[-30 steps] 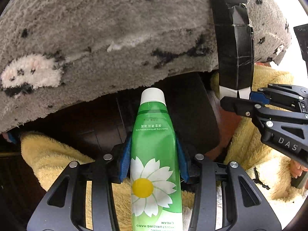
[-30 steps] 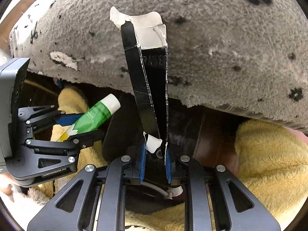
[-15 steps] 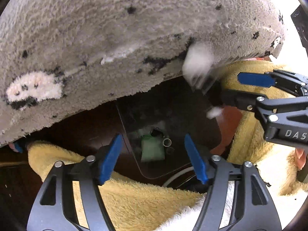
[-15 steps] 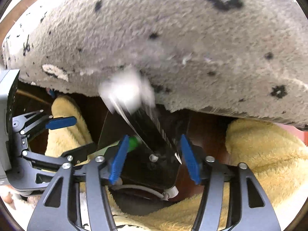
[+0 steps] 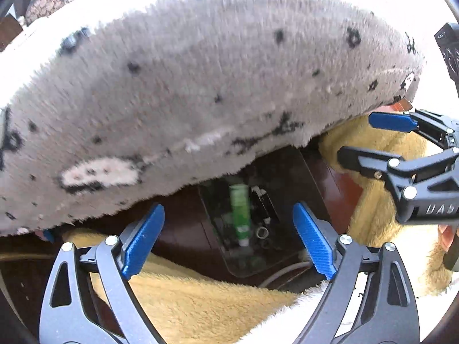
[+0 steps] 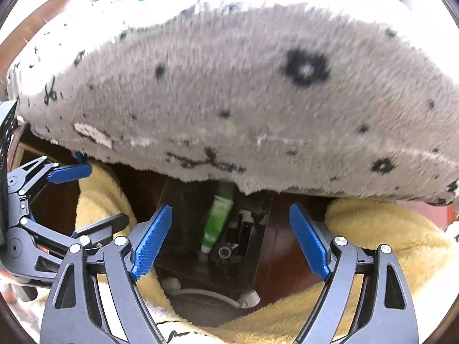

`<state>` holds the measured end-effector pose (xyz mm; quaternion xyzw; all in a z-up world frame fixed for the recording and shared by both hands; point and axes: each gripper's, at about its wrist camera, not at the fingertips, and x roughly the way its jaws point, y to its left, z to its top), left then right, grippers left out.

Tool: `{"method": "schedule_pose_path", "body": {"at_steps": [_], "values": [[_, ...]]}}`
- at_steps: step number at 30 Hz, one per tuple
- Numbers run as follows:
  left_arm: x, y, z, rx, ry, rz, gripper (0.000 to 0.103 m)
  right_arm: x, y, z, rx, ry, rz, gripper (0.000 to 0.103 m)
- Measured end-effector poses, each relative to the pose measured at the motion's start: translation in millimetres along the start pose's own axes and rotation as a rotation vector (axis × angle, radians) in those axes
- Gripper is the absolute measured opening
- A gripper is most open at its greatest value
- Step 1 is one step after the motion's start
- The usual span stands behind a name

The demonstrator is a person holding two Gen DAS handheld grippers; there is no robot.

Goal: Collect trash
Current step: 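Raise both open tools back over the bed, then grasp the dark green lotion bottle with the right tool while the left grasps the blue wipes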

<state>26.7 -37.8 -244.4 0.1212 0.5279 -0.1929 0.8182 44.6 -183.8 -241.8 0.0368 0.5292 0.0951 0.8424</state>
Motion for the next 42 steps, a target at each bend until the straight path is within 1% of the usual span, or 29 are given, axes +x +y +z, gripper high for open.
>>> {"method": "schedule_pose_path", "body": {"at_steps": [4,7,11,20,23,29,31,37,42], "values": [[-24,3,10,-0.001,-0.061,0.017,0.089,-25,-9,14,0.01,-0.07,-0.024,0.088],[-44,13,18,-0.009,-0.113,0.034,0.091,-41,-10,23,0.014,-0.122,-0.047,0.089],[-64,24,29,-0.013,-0.179,0.063,0.091,-60,-21,38,0.024,-0.184,-0.08,0.091],[-98,49,59,-0.041,-0.295,0.1,0.091,-80,-44,72,0.04,-0.255,-0.134,0.091],[-99,56,70,-0.05,-0.317,0.114,0.091,-82,-44,82,0.046,-0.27,-0.141,0.091],[-90,69,100,-0.076,-0.332,0.087,0.091,-75,-45,110,0.052,-0.292,-0.137,0.091],[-84,71,110,-0.08,-0.333,0.09,0.091,-71,-43,121,0.042,-0.293,-0.138,0.091],[-61,69,149,-0.042,-0.323,0.114,0.09,-56,-52,156,0.066,-0.286,-0.165,0.091],[-44,67,174,-0.012,-0.305,0.107,0.09,-41,-62,194,0.093,-0.282,-0.207,0.091]]}}
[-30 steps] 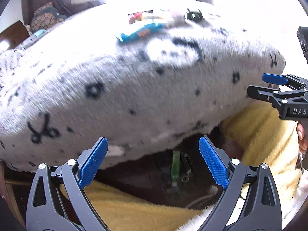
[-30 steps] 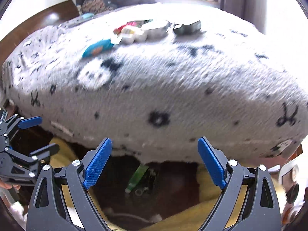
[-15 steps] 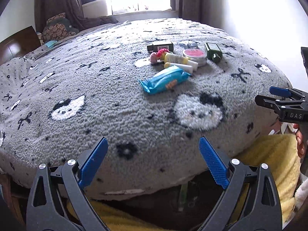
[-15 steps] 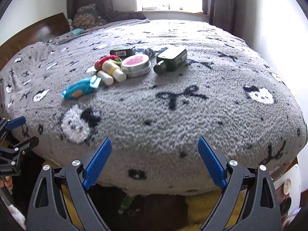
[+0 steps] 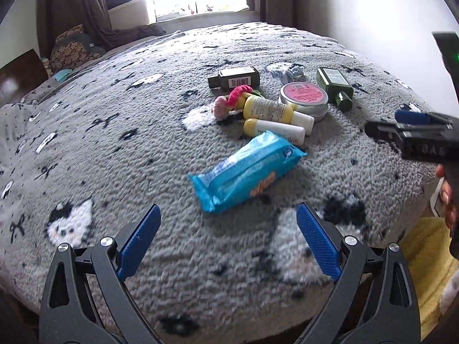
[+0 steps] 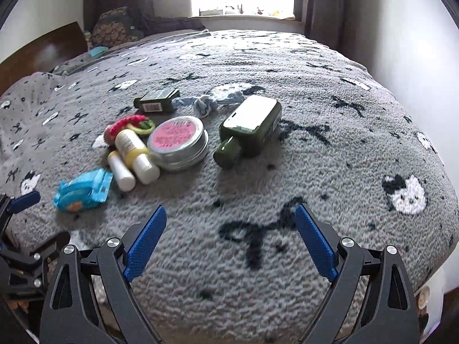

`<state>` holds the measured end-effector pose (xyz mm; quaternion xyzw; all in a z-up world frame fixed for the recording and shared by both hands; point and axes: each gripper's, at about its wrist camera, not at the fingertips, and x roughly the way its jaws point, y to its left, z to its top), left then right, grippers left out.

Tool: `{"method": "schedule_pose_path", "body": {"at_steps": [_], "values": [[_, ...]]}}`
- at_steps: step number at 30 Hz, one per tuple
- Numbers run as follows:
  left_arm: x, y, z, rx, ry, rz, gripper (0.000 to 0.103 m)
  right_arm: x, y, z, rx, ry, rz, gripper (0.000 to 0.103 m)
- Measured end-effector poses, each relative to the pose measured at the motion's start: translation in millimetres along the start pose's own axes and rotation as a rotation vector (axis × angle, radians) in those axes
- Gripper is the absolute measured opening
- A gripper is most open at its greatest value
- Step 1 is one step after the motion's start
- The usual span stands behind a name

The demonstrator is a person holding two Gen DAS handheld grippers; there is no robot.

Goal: Collect trash
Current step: 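Grasp the dark green lotion bottle with the right tool while the left grasps the blue wipes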

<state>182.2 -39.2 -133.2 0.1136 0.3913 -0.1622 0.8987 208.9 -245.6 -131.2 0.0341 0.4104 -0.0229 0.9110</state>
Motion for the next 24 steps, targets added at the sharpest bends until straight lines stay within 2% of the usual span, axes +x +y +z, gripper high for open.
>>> {"method": "schedule_pose_path", "body": {"at_steps": [6,11,18,19,21,22,24], "values": [[18,-5,15,0.03,-0.011,0.018,0.09,33,-9,42,0.076,-0.001,-0.03,0.091],[32,-11,26,0.039,-0.004,-0.005,0.09,62,-11,69,0.11,0.032,-0.063,0.091],[54,-12,32,0.008,0.041,-0.07,0.065,100,-26,91,0.186,0.106,-0.099,0.09],[55,-11,33,0.0,0.042,-0.077,0.059,103,-29,92,0.193,0.116,-0.096,0.087],[55,-10,34,-0.012,0.046,-0.095,0.049,107,-33,91,0.196,0.128,-0.095,0.074],[54,-9,35,-0.014,0.047,-0.094,0.043,107,-34,89,0.195,0.125,-0.083,0.071],[53,-10,34,-0.014,0.047,-0.094,0.041,105,-37,88,0.191,0.12,-0.069,0.064]]}}
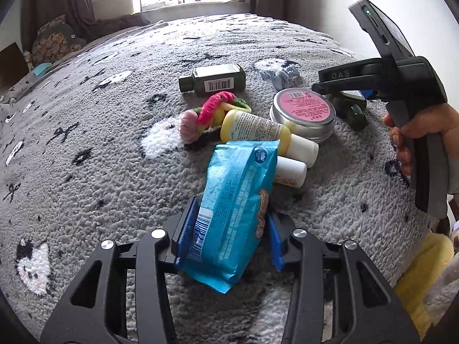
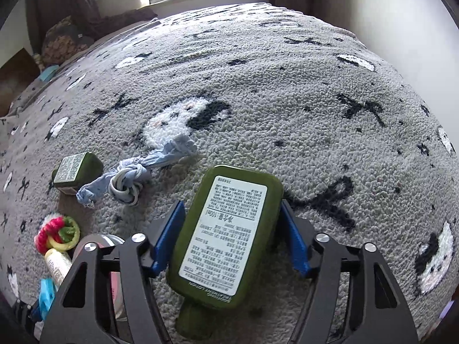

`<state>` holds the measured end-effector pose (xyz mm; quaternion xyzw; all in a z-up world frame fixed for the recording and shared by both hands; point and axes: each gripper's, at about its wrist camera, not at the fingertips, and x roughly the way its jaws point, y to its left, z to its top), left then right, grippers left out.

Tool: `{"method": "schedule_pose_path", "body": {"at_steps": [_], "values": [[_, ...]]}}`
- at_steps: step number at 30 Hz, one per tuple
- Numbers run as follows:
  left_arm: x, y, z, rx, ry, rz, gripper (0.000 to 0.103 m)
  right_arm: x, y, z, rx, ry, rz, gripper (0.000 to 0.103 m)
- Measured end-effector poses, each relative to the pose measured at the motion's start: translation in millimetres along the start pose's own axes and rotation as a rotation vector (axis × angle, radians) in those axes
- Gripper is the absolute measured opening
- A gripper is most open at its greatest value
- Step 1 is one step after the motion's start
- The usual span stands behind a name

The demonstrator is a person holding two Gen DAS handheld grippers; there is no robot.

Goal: Collect trash
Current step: 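Grasp the dark green lotion bottle with the right tool while the left grasps the blue wipes, then carry the lotion bottle and blue wipes toward the bed edge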

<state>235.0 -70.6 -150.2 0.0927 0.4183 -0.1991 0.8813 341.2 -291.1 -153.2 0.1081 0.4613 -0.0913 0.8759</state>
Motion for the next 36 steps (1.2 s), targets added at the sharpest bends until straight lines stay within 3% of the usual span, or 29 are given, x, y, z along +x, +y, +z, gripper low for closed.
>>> {"method": "schedule_pose_path", "body": {"at_steps": [8,19,36], "values": [[-16,-5,-15,0.021,-0.008,0.0,0.035,-16,-14,-20,-0.105,-0.002,0.006,0.057],[-53,-7,-51,0.001,-0.04,-0.016,0.03,-53,-23,-80,-0.23,-0.012,0.053,0.054],[-112,-27,-98,-0.032,-0.109,-0.047,0.027,-147,-3,-190,-0.295,-0.157,0.28,0.053]]}}
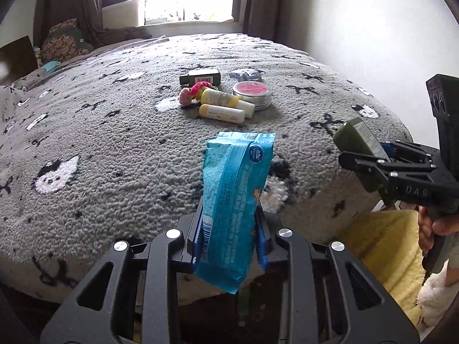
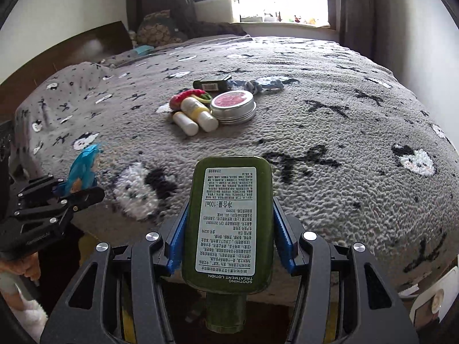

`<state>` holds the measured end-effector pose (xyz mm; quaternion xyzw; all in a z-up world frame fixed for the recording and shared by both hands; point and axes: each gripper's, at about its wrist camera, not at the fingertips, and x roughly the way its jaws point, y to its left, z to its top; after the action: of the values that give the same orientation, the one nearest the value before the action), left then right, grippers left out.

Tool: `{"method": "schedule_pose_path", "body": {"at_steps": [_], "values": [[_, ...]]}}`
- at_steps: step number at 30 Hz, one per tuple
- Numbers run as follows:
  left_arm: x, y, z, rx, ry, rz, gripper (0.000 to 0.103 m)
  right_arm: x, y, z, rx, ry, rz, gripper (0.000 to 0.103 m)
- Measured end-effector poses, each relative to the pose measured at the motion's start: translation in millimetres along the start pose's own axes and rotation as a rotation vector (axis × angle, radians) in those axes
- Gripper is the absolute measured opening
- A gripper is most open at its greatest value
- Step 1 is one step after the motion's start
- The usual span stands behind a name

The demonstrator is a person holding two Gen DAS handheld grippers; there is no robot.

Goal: Collect trash
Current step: 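Carry the lotion bottle and blue wipes toward the bed edge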

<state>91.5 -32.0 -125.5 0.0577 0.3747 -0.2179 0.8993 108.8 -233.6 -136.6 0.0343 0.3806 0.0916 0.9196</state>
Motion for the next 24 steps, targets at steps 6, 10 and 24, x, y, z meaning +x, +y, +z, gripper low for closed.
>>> {"method": "schedule_pose_path", "body": {"at_steps": [6,10,24], "values": [[-17,-6,-24,-0.009,0.006,-0.004,0.027,-19,17,-22,-0.01,-0.024,0.008,0.053],[-21,-7,-42,-0.015,0.036,-0.013,0.027,-24,25,-35,-0.026,-0.013,0.007,0.053],[9,-11,-106,-0.058,0.215,-0.065,0.027,-4,47,-91,-0.041,0.128,0.025,0.053]]}}
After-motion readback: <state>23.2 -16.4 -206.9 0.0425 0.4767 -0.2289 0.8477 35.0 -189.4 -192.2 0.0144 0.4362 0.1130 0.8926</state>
